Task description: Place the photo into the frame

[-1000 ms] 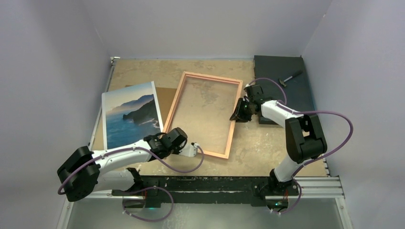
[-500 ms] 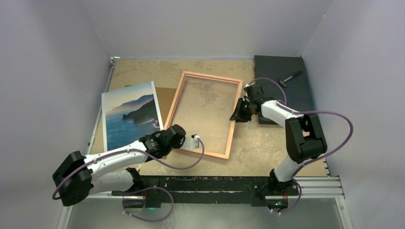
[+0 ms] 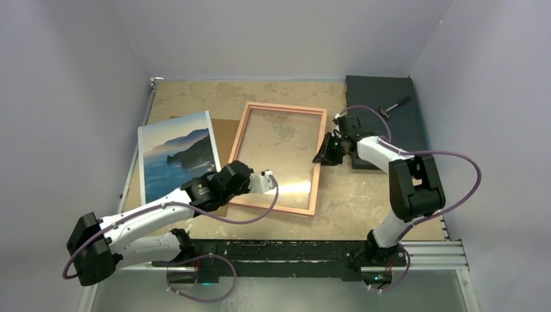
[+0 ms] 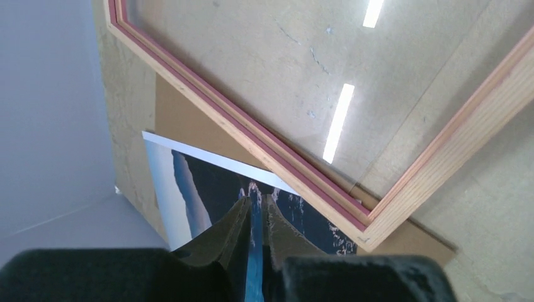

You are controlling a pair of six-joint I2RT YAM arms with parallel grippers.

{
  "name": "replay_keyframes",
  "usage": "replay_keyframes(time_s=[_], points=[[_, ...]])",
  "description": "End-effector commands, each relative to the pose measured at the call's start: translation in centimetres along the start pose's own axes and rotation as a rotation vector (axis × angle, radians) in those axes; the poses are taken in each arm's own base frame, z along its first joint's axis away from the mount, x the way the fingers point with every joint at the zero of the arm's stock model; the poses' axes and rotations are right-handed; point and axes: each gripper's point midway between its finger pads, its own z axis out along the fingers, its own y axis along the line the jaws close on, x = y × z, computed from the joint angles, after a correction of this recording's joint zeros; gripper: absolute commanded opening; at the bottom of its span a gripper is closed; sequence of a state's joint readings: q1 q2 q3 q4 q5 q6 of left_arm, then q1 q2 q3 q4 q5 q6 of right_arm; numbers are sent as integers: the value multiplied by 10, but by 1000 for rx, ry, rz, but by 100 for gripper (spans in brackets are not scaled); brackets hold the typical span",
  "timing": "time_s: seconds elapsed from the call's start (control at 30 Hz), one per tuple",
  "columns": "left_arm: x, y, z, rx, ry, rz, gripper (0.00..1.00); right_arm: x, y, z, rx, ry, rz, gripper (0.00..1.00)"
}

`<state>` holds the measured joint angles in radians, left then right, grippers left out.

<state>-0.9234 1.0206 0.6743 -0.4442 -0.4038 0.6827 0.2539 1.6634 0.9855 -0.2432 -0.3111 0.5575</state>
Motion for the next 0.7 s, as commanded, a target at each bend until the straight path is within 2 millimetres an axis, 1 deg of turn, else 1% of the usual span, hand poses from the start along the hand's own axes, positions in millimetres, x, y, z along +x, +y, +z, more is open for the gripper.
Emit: replay_keyframes(time_s=[0.0, 0.07, 0.13, 0.2, 0.27, 0.33, 0.4, 0.47, 0.5, 0.57, 0.67], points=[[-33, 26, 1, -29, -34, -140, 14, -14, 35, -10, -162, -33, -19, 0], [-31, 34, 9, 2, -7, -220, 17, -14, 37, -11, -174, -33, -26, 0], [-18, 51, 17, 19, 22, -342, 20, -17, 43, -19, -189, -49, -40, 0], [-2, 66, 24, 7, 59, -417, 21, -24, 52, -32, -214, -86, -66, 0], [19, 81, 30, -11, 85, -495, 23, -32, 65, -48, -252, -137, -110, 0], [39, 94, 35, -33, 113, -569, 28, -41, 74, -63, -271, -195, -154, 0], [58, 108, 38, -56, 135, -654, 31, -44, 84, -76, -308, -228, -192, 0], [68, 114, 42, -26, 131, -746, 35, -44, 90, -83, -340, -247, -219, 0], [72, 113, 45, 0, 135, -779, 36, -42, 92, -84, -352, -244, -227, 0], [74, 110, 50, 54, 133, -824, 39, -34, 95, -85, -385, -218, -236, 0], [78, 114, 52, 55, 123, -853, 39, -29, 100, -88, -425, -206, -234, 0]])
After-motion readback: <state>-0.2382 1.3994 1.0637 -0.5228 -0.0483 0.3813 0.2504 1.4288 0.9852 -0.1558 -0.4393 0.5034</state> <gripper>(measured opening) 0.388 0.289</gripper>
